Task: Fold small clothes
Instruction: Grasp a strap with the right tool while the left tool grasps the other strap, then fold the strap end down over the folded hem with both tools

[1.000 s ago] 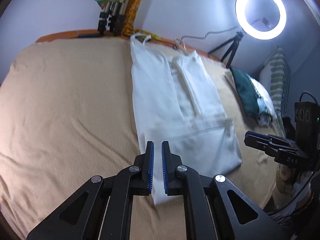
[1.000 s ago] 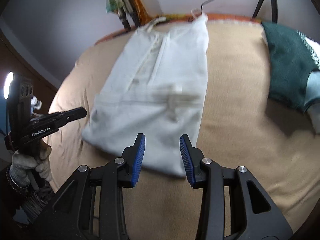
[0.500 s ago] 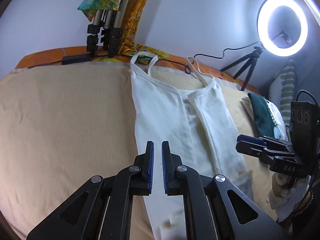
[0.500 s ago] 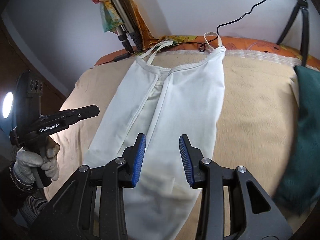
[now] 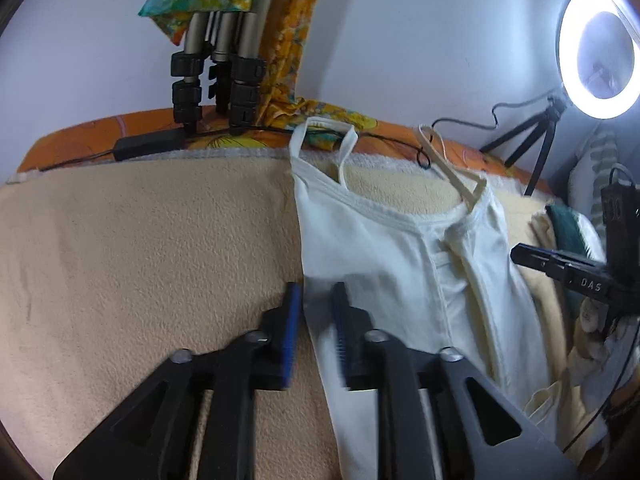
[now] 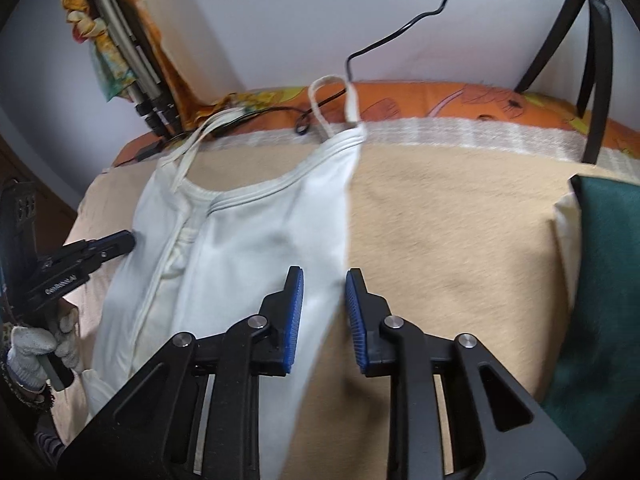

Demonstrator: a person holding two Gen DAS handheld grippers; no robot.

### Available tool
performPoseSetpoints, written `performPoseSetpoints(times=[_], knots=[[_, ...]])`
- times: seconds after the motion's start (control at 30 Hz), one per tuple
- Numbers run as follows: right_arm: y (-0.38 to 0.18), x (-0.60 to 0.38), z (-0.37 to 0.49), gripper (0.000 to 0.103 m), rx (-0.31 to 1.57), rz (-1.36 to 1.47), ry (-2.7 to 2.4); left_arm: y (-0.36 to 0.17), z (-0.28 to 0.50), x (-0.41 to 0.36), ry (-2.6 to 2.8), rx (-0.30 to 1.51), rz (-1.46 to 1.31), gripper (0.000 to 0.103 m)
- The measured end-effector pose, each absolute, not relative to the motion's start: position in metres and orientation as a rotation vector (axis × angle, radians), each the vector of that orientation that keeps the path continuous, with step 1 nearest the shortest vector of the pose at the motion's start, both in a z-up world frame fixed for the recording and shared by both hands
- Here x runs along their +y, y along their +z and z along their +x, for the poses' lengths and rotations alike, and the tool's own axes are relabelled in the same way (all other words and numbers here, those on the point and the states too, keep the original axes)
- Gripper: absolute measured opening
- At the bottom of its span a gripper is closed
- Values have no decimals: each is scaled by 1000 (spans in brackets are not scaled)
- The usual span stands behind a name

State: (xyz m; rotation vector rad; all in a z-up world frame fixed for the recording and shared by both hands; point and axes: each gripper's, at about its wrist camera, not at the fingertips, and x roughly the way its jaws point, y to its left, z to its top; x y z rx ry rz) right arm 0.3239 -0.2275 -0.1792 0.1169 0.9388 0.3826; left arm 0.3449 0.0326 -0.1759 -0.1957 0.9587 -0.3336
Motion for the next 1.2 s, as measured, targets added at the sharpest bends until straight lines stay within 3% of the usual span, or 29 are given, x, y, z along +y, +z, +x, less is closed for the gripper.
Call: performPoseSetpoints(times=[0.03,0.1,0.13,0.47,0.53,0.6,0.67,0.7,1.2], knots=[[-177,-232,326,30,930,136,382,-175,348,35,-330,954,-215,40],[-172,-241,330,52,901,182,388,-173,355,38,-327,945,-256,42],[-170,-243,333,55,893,203,402,-173,359,39,-331,949,-274,42],[-190,-245,376,55,926,406,484,-182,397,43,-396,970,-481,42],[-191,-243,381,51,919,423,504,-184,402,45,-412,957,-516,42],[-194,-237,387,25,934,434,537,-185,407,42,-424,946,-517,36],[-197,-230,390,11,946,420,552,-187,412,39,-428,963,-513,12],[-195,-226,389,10,936,394,545,-188,415,38,-434,970,-521,1],[-139,-235,353,6,799,346,588,-140,382,44,-469,845,-527,2]])
